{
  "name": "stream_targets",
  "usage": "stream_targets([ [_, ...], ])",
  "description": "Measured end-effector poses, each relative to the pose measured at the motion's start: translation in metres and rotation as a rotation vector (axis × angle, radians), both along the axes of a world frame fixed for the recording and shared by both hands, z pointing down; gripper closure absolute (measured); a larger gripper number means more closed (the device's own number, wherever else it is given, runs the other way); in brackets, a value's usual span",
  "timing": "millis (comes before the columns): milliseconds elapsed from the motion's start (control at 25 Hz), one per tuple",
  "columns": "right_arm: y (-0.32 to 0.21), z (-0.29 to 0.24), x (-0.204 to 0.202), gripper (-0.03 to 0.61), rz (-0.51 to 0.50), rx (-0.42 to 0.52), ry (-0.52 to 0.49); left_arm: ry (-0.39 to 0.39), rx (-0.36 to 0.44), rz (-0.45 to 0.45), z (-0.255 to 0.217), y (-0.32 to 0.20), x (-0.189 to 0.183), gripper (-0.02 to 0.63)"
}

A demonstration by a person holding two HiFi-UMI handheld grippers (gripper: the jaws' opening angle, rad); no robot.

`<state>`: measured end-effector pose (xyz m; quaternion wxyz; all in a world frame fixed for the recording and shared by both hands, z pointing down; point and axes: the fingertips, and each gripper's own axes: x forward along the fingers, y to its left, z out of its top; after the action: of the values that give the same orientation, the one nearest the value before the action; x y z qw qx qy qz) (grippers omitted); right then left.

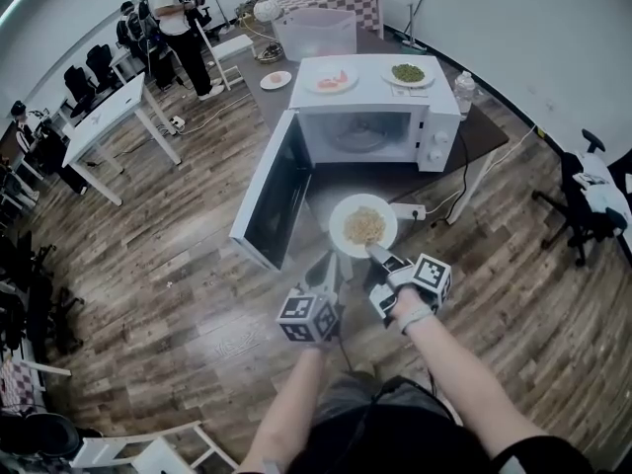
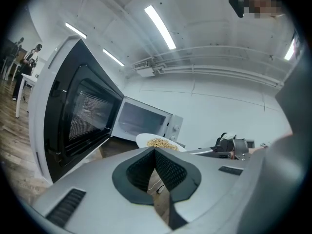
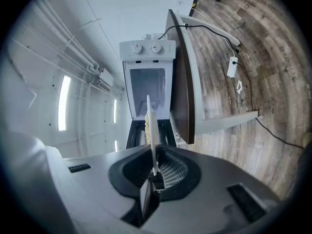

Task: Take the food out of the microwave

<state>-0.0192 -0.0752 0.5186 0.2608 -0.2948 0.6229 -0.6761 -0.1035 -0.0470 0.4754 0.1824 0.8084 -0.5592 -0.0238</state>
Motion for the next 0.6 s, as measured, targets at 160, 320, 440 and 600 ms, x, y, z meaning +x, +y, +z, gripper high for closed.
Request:
stream_targets([
  [160,0.01,-0.003,0.006,0.551,-0.01,-0.008,-0.005,0.002,-0.007,-0.019,-0.003,0.011,0.002,0.614],
  [320,0.02,-0.006,0.01,0.551,-0.019,-0.009,-0.006,0.005,-0.01,-0.033,-0.007,0.023,0.005,0.614],
  [440,0.028,-0.008,0.013,0.551,-0.021,-0.012,-0.014,0.004,-0.014,-0.04,-0.007,0.031,0.007,0.614],
  [600,0.043,-0.008,0.02,0.551,-0.026,-0.016,-0.012,0.007,-0.018,-0.037,-0.007,0.046,0.017,0.614],
])
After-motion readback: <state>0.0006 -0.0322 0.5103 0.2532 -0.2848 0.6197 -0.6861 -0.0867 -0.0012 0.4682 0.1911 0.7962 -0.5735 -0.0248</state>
